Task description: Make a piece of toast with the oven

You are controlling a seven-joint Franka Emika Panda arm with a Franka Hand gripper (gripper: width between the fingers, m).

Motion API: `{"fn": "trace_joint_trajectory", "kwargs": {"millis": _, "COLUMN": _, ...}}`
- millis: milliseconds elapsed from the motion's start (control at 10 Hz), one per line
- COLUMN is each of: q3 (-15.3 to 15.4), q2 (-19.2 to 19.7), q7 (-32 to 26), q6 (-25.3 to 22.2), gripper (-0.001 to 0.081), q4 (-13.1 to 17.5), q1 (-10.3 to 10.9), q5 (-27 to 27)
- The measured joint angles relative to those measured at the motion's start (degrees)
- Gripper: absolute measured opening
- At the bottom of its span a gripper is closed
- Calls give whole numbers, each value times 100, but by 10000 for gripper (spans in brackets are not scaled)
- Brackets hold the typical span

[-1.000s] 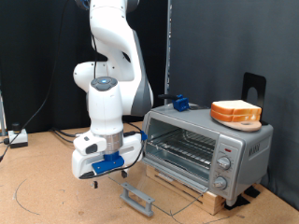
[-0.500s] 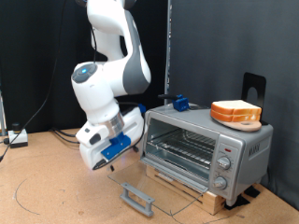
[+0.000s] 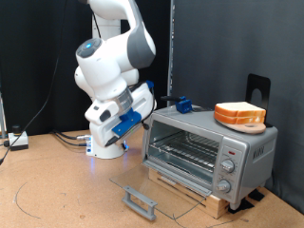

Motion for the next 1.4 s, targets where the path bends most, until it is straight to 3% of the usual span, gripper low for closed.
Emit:
{"fn": "trace_joint_trajectory", "kwargs": {"millis": 100, "q3": 51, "q2": -223, "q7": 131, "q6": 46, "gripper": 807, "q4": -157, "q1": -3, "q5": -26}}
{"fn": "trace_joint_trajectory", "kwargs": {"millis": 200, "q3": 50, "q2": -202, "q7": 121, "q6": 36, "gripper": 807, "q4": -155, "q1": -6, "q5": -24}}
{"fn": "trace_joint_trajectory", "kwargs": {"millis": 600, "q3": 55, "q2": -469, "q7": -2295, "q6": -703, "gripper": 807, "q4": -119, "q1": 334, "q5": 1013}}
{"fn": "trace_joint_trajectory", "kwargs": {"millis": 900, "q3": 100, "q2": -895, "q7": -3988, "q6": -1073, "gripper": 807, "q4": -173, "q1": 614, "q5": 1179}}
{"fn": "trace_joint_trajectory", "kwargs": {"millis": 1100, "q3": 230, "q2": -1172, "q7": -4439, "q6": -1380, "gripper": 807, "q4": -174, "q1": 720, "q5": 737}}
{"fn": "trace_joint_trajectory", "kwargs": {"millis": 1200, "q3": 224, "q2": -1163, "q7": -4333, "q6": -1367, "gripper": 807, "q4": -186, "q1": 707, "q5": 836}}
{"fn": "trace_joint_trajectory", "kwargs": {"millis": 1400, "q3": 245, "q2": -1249, "q7": -5052, "q6": -1146, "gripper": 807, "q4": -186, "q1": 788, "q5": 1103}}
